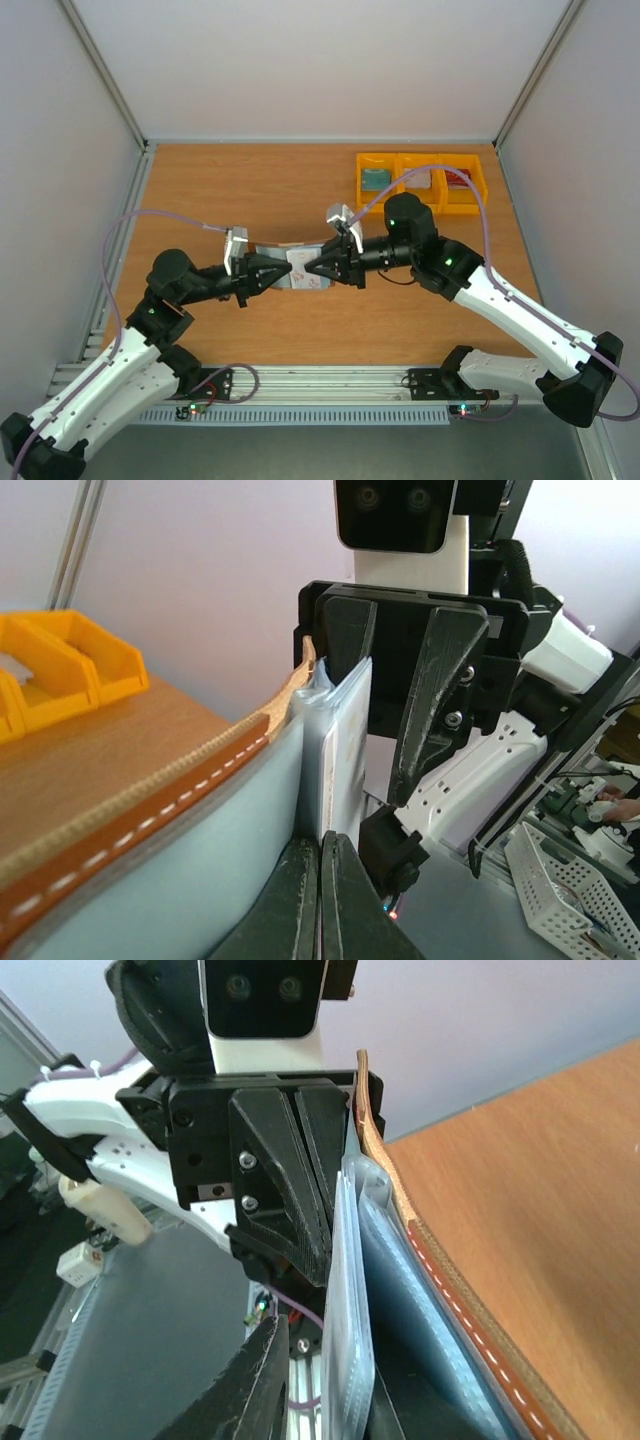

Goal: Take the credit cards out of the card holder

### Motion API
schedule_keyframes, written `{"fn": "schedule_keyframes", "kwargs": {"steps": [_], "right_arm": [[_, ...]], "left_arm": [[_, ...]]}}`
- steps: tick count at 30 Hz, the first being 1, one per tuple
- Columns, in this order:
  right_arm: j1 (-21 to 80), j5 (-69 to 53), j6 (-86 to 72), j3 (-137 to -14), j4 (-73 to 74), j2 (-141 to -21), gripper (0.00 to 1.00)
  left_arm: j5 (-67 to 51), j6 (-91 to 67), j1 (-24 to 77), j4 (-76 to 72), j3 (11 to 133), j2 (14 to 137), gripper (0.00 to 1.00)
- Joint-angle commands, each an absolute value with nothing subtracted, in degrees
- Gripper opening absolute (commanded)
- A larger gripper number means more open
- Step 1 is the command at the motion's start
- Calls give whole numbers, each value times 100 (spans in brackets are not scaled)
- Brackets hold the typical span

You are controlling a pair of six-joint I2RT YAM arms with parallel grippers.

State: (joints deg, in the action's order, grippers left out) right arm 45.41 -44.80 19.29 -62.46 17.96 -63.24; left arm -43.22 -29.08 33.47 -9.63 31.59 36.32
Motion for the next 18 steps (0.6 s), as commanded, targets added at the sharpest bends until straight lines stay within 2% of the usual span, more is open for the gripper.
{"fn": "schedule_keyframes", "kwargs": {"steps": [1, 6, 8, 12, 15, 18], "right_arm": [[4472, -4555, 1619, -5780, 1613, -6397, 19], [4155, -4697, 1247, -5011, 1069, -6212, 4], [3972, -4873, 1182, -4891, 1057, -6260, 1], [3783, -5143, 1282, -4873, 1225, -6435, 2], [3683, -5241, 1476, -4941, 1551, -6571, 10], [3620, -5372, 1480, -4909, 1548, -6673, 13]], "left_arm": [[-4121, -3313, 3366, -1197, 2727, 3556, 0], [-4138, -3380, 3365, -1245, 2336, 3540, 0], [-4112, -3466, 3350, -1296, 2191, 3578, 0], [-4091, -3690, 3318, -1539, 1996, 3703, 0], [-4061, -3740, 3305, -1569, 1909, 3760, 0], [-4117, -3823, 3304, -1739, 1769, 3794, 0]]}}
